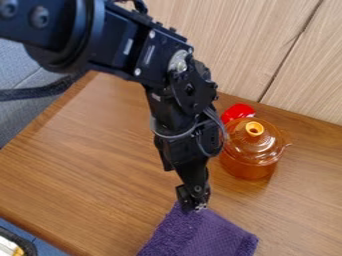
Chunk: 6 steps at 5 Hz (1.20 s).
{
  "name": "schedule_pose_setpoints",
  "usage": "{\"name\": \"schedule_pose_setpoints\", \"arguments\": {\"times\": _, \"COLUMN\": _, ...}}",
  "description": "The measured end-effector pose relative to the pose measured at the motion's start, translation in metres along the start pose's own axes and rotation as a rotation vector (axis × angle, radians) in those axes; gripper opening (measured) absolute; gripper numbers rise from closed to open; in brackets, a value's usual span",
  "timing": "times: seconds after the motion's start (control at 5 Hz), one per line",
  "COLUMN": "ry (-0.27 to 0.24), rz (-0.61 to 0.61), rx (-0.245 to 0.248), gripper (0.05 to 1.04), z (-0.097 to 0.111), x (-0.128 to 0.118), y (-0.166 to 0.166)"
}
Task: Move the lid of the orange pot to the top left corner of the table
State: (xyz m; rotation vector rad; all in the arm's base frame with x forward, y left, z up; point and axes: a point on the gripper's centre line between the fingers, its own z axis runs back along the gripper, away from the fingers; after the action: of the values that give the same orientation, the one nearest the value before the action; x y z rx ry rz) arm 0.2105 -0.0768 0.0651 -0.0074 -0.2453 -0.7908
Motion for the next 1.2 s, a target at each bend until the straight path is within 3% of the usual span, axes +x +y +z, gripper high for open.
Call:
{"name": "schedule_pose_setpoints", "arguments": {"times": 0.4, "ry": 0.014, "rz": 0.007, "rx": -0.026, "gripper": 1.0, "z": -0.009, "x": 0.011, "y": 0.004}}
{"name": "schedule_pose_setpoints", "arguments": {"times": 0.8, "ry": -0.053, "rz": 0.025, "rx": -0.017, "gripper": 1.0, "z": -0.004, "x": 0.065, "y": 0.027}}
{"name": "schedule_pose_setpoints", "arguments": {"times": 1.2, "ry": -0.058, "rz": 0.017, "rx": -0.019, "gripper": 1.0, "z": -0.021, "x": 0.107, "y": 0.047}}
